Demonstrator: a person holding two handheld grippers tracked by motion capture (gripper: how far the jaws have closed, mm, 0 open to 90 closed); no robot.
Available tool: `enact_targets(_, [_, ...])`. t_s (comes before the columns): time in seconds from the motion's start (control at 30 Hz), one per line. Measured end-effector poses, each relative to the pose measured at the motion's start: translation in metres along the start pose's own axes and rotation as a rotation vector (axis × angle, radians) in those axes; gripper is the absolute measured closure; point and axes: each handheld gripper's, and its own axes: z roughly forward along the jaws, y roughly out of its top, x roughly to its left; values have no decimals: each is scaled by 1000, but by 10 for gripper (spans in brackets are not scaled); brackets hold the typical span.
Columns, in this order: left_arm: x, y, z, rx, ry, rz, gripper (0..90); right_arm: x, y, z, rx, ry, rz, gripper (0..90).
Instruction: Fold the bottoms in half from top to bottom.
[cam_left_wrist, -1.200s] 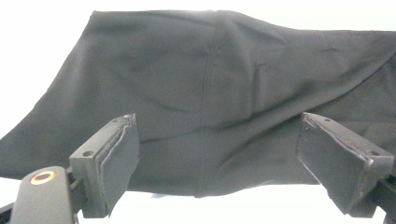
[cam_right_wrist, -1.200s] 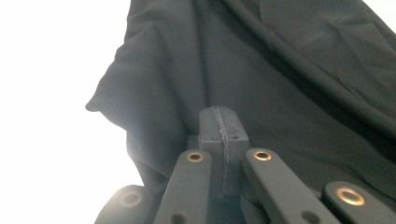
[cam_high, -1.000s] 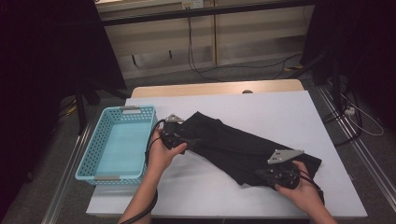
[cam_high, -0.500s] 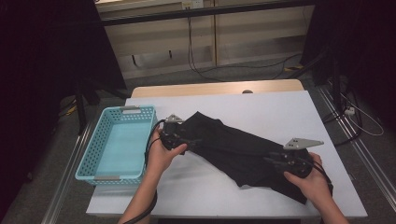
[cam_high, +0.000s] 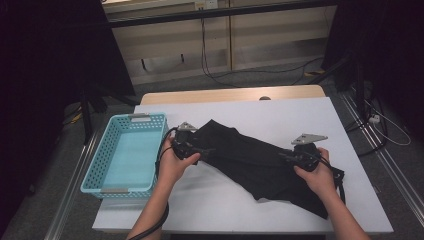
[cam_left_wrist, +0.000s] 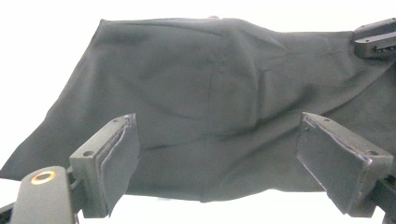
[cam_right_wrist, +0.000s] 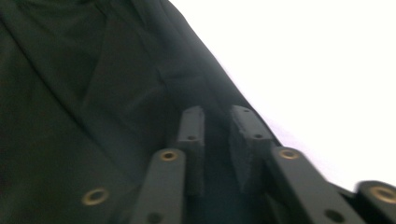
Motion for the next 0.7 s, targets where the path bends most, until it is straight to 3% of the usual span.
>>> enact_targets(0.07, [0, 0, 0, 7, 3, 9, 144, 2, 2, 3, 1, 5, -26, 854])
enact_targets(0.17, [-2, 0, -1, 7, 1, 9, 144, 2, 5, 5, 7, 14, -7, 897])
enact_targets(0.3, [-4, 0, 2, 22, -5, 31, 145, 1, 6, 3, 14, 11, -18, 900])
enact_targets(0.6, [2, -2, -6, 2, 27, 18, 153, -14, 8, -3, -53, -24, 43, 900])
enact_targets(0.7, [3, -2, -8, -5, 32, 11, 153, -17, 11, -5, -59, -33, 36, 900])
